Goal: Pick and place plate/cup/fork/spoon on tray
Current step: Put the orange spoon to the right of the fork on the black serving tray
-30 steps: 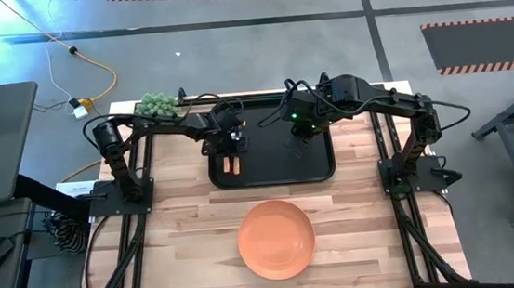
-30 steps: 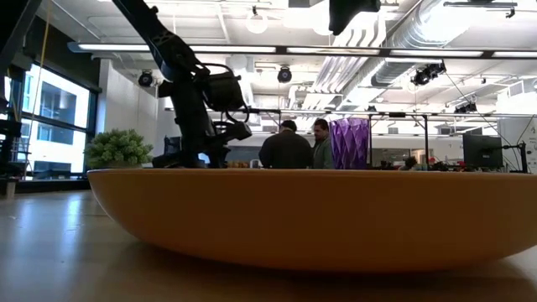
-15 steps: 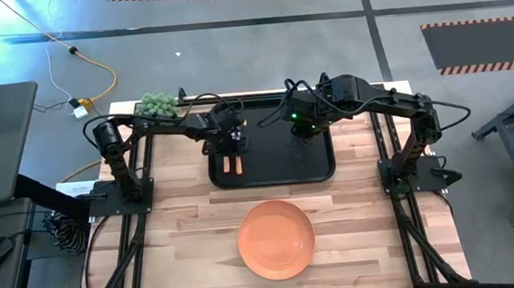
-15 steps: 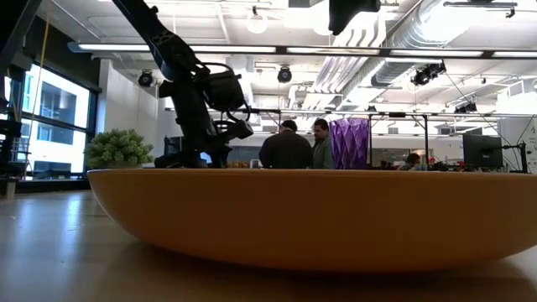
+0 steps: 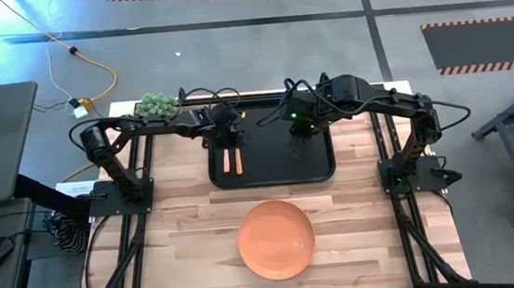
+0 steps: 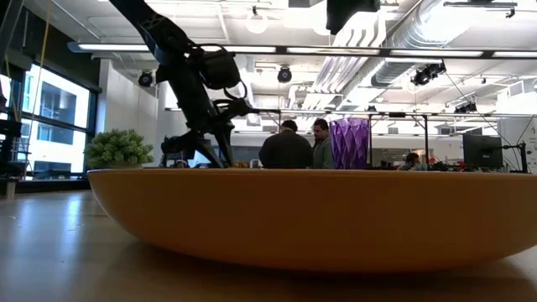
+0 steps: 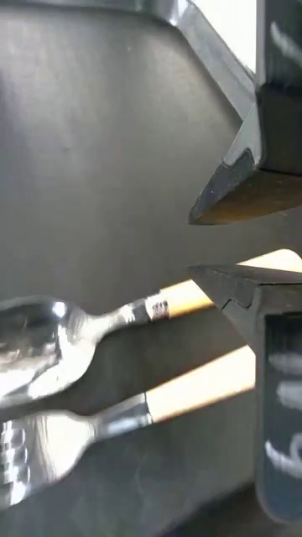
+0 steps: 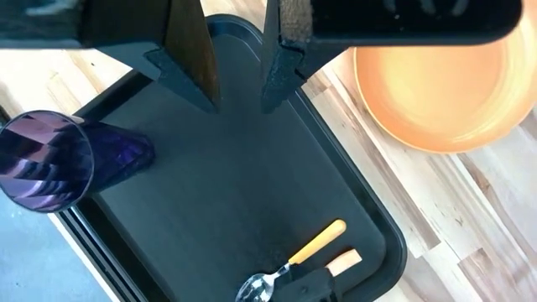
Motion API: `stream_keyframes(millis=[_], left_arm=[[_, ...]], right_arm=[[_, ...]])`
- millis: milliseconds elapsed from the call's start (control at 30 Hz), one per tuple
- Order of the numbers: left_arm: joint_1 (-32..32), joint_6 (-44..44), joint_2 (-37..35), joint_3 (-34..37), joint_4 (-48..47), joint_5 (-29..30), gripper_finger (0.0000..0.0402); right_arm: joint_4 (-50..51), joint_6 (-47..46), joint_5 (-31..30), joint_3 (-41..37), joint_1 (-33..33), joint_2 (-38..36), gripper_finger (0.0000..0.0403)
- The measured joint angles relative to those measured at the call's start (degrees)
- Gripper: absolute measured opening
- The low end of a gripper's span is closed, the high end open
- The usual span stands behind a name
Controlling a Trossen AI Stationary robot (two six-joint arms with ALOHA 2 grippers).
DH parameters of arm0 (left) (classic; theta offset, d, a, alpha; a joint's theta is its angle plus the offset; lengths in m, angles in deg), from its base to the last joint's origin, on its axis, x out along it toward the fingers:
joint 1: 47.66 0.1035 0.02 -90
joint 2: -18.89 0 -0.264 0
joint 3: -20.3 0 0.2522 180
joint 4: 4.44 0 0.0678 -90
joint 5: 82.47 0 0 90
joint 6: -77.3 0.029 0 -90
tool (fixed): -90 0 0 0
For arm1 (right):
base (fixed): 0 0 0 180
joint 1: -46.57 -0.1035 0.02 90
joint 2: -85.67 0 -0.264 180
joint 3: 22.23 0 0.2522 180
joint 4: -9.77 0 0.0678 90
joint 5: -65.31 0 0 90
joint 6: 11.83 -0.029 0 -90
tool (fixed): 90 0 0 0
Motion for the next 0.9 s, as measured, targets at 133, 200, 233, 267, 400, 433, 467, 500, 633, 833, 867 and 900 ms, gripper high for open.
stream_keyframes(millis=[133,200,233,267,400,433,467,500,633,833,867,900], left_arm=[[-2.25,-1.02,0.77,-0.02,3.7,-0.05,0.0076],[-3.32,-1.54,1.28,-0.02,5.54,-0.05,0.0076],[-3.72,-1.55,1.56,-0.04,6.91,-0.07,0.0076],[-3.97,-1.61,1.78,-0.07,7.5,-0.1,0.0076],[-4.2,-1.67,2.8,-0.07,6.68,-0.22,0.0076],[-4.19,-1.69,2.85,-0.04,5.84,-0.27,0.0076],[-4.18,-1.69,2.83,-0.02,5.06,-0.25,0.0076],[-4.18,-1.67,2.83,-0.02,4.95,-0.21,0.0076],[-4.18,-1.65,2.83,-0.02,3.98,0.37,0.0076],[-4.37,-1.12,2.83,0.3,2.53,1.96,0.0076],[-4.46,-1.12,2.83,0.4,2.57,2.04,0.0076],[-4.46,-1.12,2.83,0.46,2.48,2.0,0.0076]], right_arm=[[-0.01,-0.88,0.0,0.0,0.0,0.0,0.008],[-0.01,-0.86,0.0,0.02,0.0,0.0,0.008],[-0.01,-0.86,0.0,0.0,0.0,0.0,0.008],[-0.04,-0.87,0.0,0.0,0.0,0.0,0.008],[-0.34,-0.9,0.0,0.0,0.0,0.0,0.008],[-0.34,-0.9,0.0,0.0,0.0,0.0,0.008],[-0.34,-0.9,0.0,0.0,0.0,0.0,0.008],[-0.35,-0.9,0.0,0.0,0.0,0.0,0.008],[-0.42,-0.9,0.0,0.0,0.0,0.0,0.008],[-0.42,-0.91,0.0,0.01,0.0,0.0,0.008],[-0.42,-0.91,0.0,0.01,0.0,0.0,0.008],[-0.42,-0.91,0.0,0.0,0.0,0.0,0.008]])
